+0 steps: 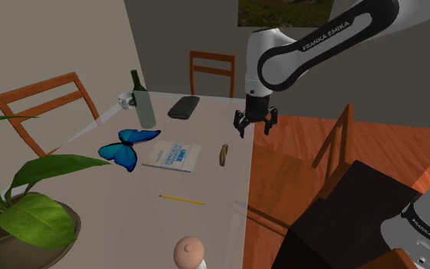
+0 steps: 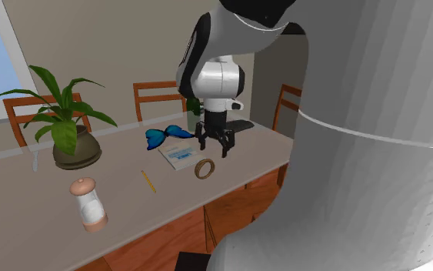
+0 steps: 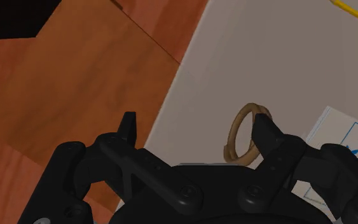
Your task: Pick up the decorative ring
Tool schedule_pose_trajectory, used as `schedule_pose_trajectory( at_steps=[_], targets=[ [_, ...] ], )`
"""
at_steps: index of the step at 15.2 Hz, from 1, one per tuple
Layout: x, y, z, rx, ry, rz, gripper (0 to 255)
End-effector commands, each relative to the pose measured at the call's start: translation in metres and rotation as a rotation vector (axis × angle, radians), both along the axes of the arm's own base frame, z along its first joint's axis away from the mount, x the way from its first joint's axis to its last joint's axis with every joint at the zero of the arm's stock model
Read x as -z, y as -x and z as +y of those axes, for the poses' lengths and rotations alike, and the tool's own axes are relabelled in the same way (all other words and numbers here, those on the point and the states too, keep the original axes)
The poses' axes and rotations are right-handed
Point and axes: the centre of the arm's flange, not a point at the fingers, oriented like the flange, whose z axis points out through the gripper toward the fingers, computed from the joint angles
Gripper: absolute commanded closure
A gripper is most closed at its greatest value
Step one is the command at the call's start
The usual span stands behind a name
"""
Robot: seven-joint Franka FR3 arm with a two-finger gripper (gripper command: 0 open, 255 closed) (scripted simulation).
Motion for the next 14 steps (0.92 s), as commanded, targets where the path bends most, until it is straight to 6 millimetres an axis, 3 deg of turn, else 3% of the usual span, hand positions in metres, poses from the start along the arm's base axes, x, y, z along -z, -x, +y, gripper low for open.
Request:
schedule_pose_trajectory(
  at_steps=[1,11,14],
  targets=[
    [0.017,-0.017,0.007,0.053,-0.013,0.005,0],
    [0.100,-0.112,0.034,0.303,-0.077,0.030,0],
    [0.112,-0.113,0.035,0.306,-0.078,0.031,0]
  ],
)
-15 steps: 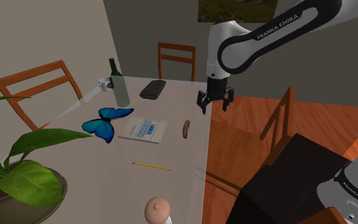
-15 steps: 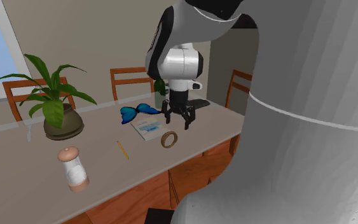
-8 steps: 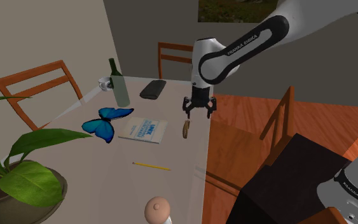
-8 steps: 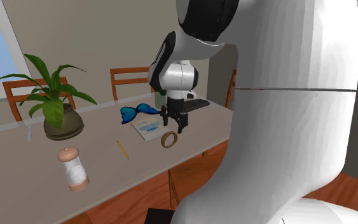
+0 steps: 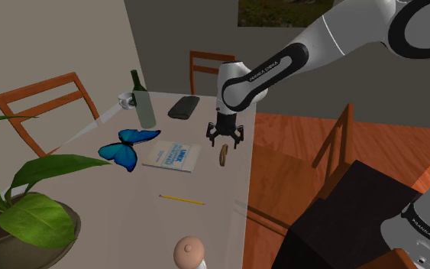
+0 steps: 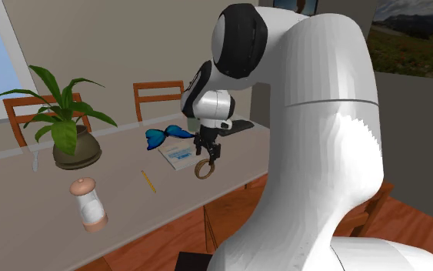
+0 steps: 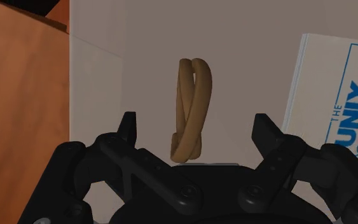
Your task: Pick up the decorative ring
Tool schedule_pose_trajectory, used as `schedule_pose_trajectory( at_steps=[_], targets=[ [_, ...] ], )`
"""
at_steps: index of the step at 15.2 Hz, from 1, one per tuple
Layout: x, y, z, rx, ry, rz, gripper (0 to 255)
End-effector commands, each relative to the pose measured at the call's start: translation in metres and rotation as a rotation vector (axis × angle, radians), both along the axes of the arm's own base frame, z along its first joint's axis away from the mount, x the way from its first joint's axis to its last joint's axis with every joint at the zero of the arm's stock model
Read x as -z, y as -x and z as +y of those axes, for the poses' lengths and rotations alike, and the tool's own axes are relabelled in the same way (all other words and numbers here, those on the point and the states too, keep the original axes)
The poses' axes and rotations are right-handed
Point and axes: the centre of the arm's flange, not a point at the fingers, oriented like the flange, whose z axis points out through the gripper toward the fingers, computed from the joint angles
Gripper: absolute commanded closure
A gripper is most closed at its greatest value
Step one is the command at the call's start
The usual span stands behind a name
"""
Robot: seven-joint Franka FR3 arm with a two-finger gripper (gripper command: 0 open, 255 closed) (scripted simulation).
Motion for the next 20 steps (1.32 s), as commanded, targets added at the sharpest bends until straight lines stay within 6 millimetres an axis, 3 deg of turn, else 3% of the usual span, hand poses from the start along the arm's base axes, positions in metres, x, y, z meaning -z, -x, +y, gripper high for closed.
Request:
schedule_pose_trajectory(
  at_steps=[1,5,7,8,17,20],
  targets=[
    [0.012,-0.002,0.000,0.004,-0.001,0.000,0],
    [0.036,-0.002,0.000,0.004,-0.001,0.000,0],
    [0.036,-0.002,0.000,0.004,-0.001,0.000,0],
    [0.036,-0.003,0.000,0.004,-0.001,0.000,255],
    [0.036,-0.002,0.000,0.004,-0.001,0.000,255],
    [0.020,-0.002,0.000,0.004,-0.001,0.000,255]
  ],
)
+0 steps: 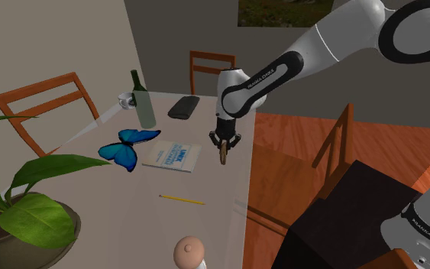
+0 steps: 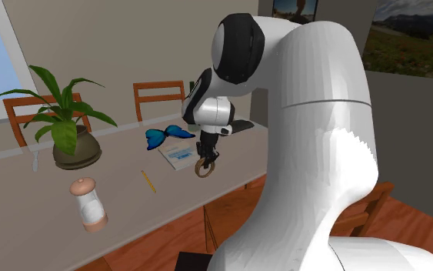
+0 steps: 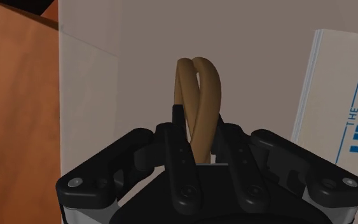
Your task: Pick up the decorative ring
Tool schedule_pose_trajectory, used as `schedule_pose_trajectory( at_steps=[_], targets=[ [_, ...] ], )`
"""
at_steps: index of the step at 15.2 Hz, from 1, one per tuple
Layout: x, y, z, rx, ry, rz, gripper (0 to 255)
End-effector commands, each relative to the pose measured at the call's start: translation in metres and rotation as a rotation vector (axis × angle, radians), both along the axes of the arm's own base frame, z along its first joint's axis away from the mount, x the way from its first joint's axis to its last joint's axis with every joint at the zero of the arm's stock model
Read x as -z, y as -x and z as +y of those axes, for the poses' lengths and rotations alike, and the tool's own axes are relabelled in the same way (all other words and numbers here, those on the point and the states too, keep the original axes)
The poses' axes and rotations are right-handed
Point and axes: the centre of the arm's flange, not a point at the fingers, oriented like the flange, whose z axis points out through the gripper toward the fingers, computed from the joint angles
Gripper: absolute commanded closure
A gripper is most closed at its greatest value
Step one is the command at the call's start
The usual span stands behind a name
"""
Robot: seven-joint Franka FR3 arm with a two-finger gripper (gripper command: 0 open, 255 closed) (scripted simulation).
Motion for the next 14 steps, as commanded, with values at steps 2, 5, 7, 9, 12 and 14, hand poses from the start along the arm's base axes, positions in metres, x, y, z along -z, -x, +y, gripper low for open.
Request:
schedule_pose_trajectory(
  at_steps=[2,5,7,9,12,14],
  targets=[
    [-0.015,0.000,0.000,0.000,0.000,0.000,255],
    [-0.031,0.000,0.000,0.000,0.000,0.000,255],
    [-0.041,0.000,0.000,0.000,0.000,0.000,255],
    [-0.052,0.000,0.000,0.000,0.000,0.000,255],
    [-0.068,0.000,0.000,0.000,0.000,0.000,255],
    [-0.068,0.000,0.000,0.000,0.000,0.000,255]
  ],
)
